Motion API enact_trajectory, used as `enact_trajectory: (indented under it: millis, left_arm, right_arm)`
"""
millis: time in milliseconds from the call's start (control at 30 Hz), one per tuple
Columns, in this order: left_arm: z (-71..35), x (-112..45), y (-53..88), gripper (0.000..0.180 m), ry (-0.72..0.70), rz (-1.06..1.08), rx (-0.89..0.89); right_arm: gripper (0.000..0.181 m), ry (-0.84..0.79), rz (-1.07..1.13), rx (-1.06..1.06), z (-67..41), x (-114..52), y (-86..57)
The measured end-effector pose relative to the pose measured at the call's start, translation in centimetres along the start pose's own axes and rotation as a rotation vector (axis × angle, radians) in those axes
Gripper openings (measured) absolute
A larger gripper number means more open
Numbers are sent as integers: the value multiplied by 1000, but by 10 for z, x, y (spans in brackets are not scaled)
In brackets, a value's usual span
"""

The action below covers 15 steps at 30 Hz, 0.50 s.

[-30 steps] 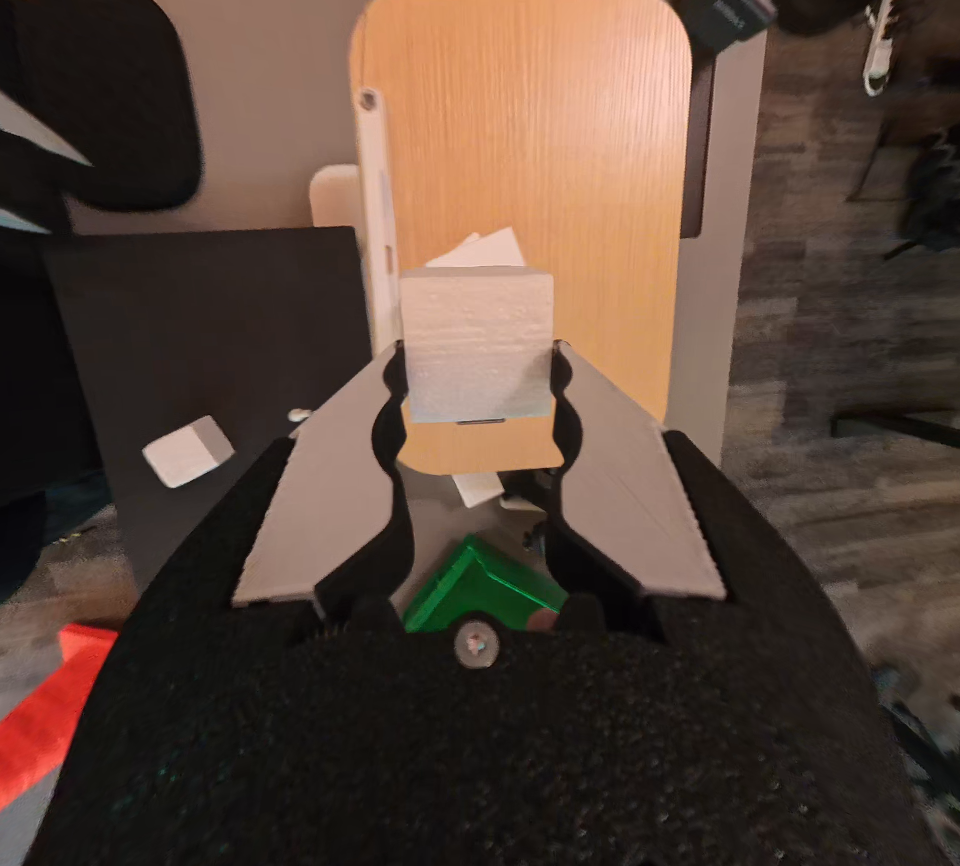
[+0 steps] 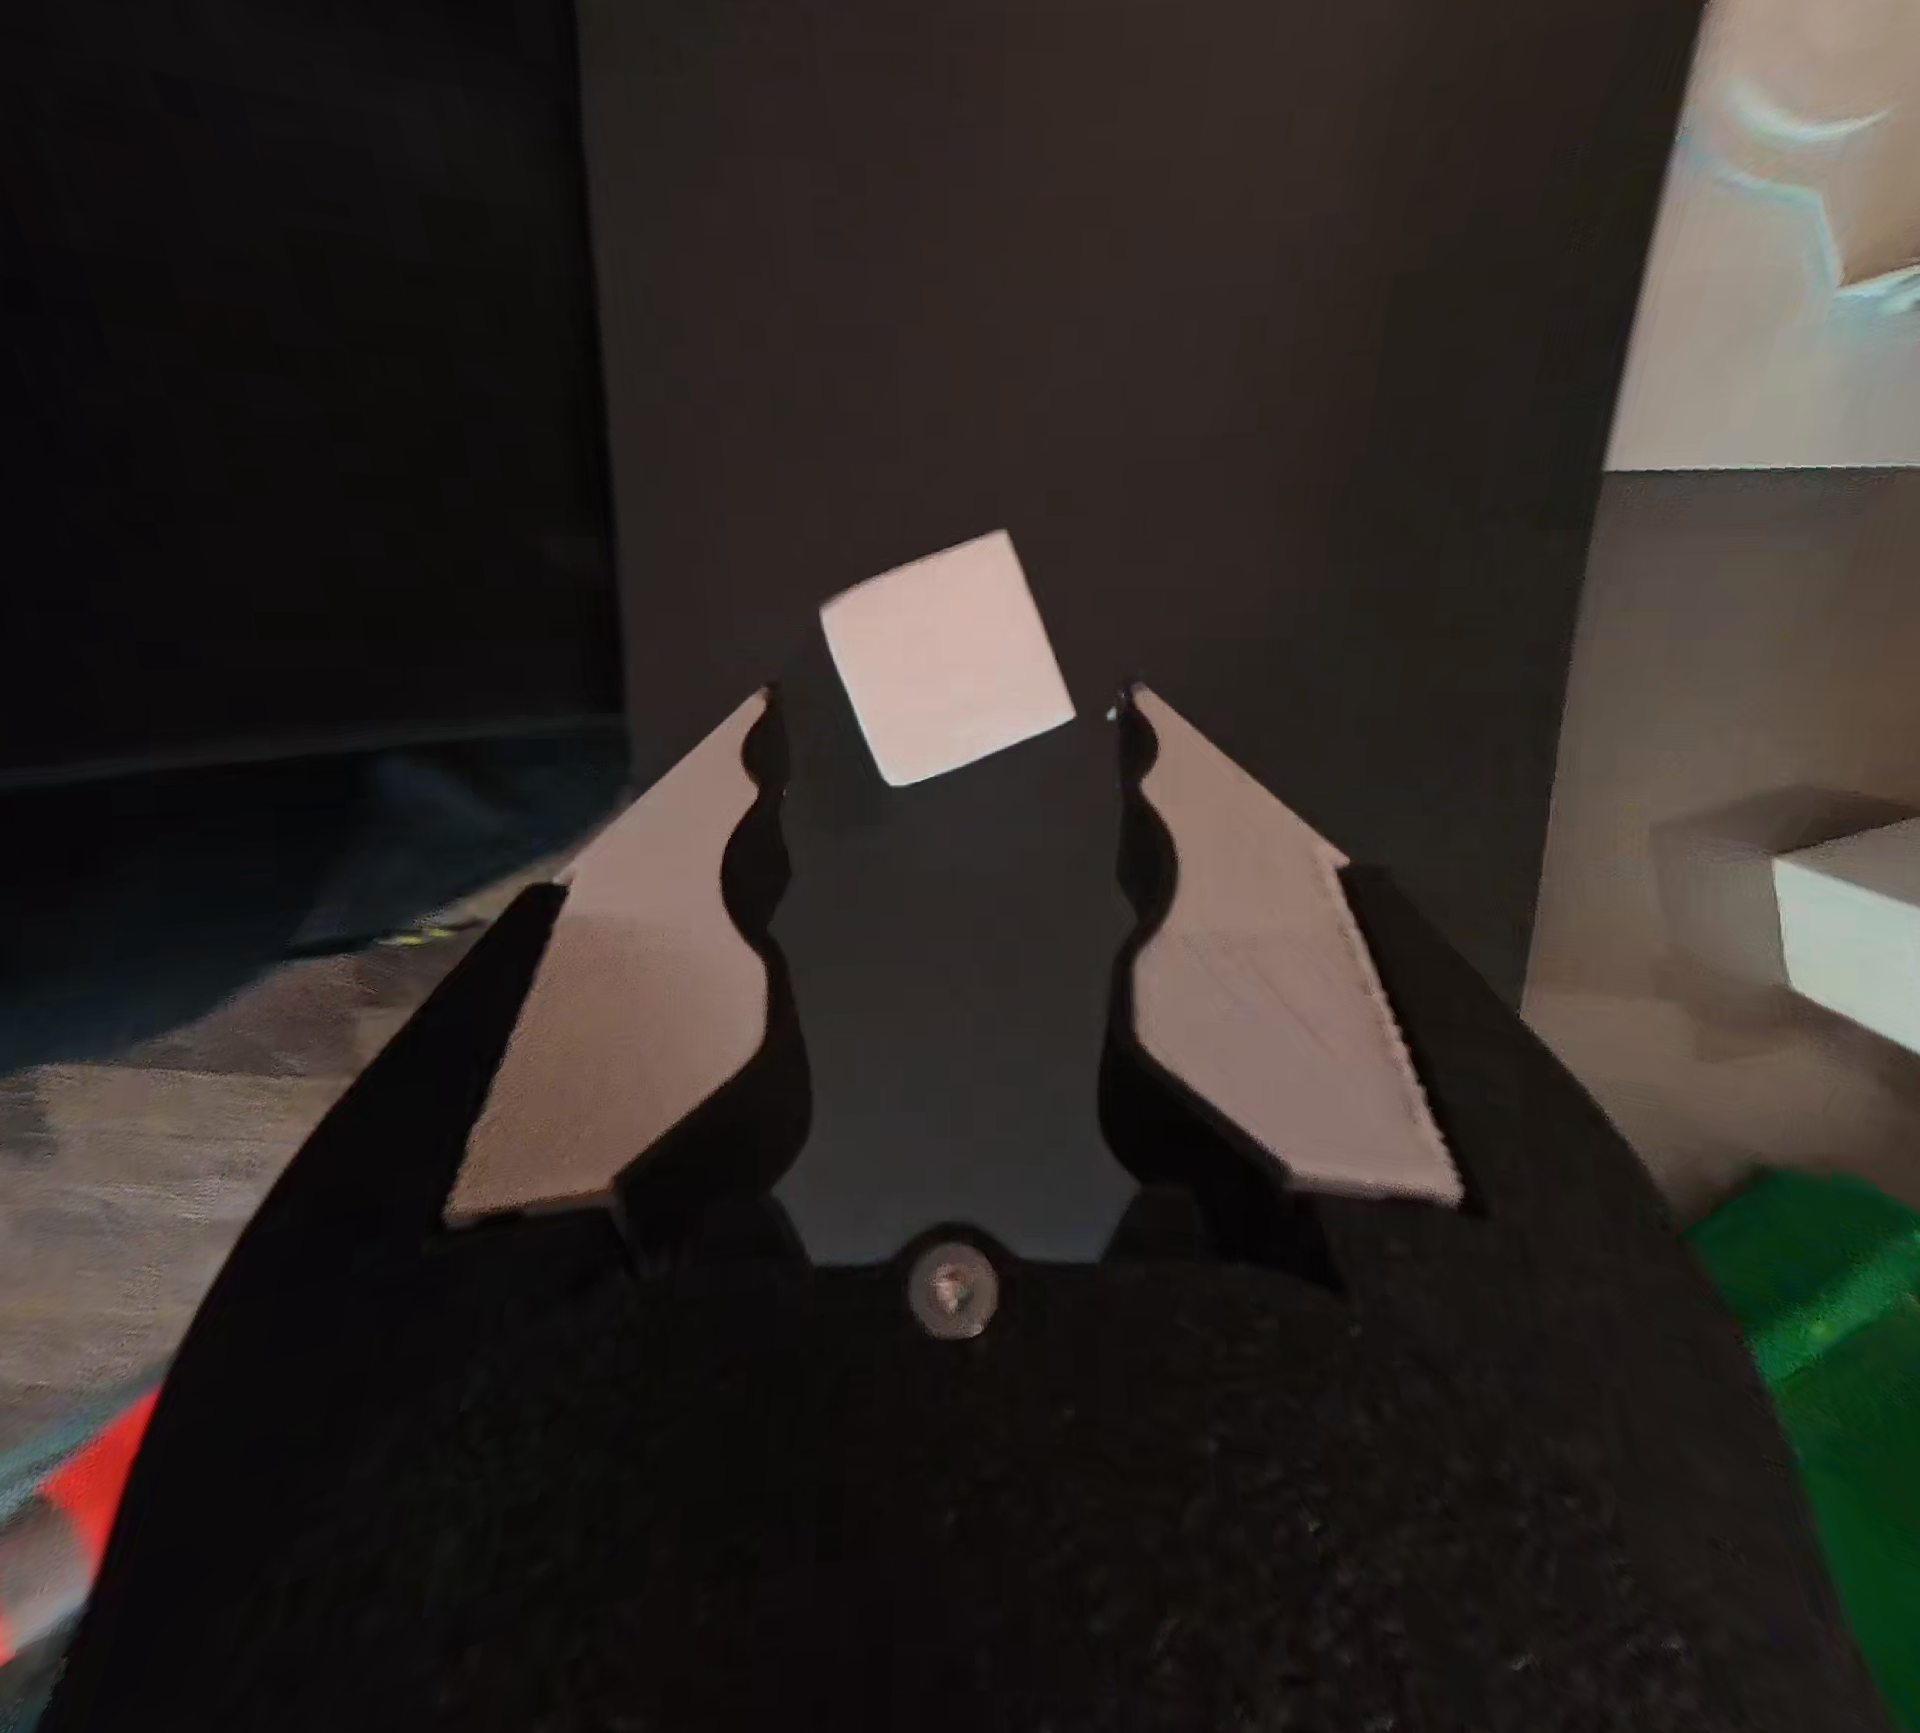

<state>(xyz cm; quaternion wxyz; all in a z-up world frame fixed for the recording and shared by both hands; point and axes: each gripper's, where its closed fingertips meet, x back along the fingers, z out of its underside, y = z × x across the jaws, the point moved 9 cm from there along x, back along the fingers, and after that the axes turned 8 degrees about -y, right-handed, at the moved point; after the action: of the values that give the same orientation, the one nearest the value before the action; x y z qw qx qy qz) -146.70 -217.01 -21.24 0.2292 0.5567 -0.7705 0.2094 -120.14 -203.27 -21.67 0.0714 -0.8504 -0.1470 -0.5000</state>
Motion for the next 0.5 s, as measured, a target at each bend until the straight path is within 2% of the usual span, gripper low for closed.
enact_trajectory:
  millis: [67,200,300,367,500]
  left_arm:
    - [2,-2,-1,53,24,2,-9]
    - [5,-4,-3,52,57,1,-13]
    - [6,-3,-3,52,58,-5,-15]
    - [6,-2,-3,51,51,-11,-16]
    - [3,1,-2,50,5,-30,-24]
  right_arm:
    - [65,37,34,83,10,-20,7]
    - [72,83,-40,112,14,-43,4]
    - [56,114,-73,137,14,-50,-1]
    - [55,120,-113,101,10,-48,-2]
    - [55,13,-110,25,-14,-18,-12]
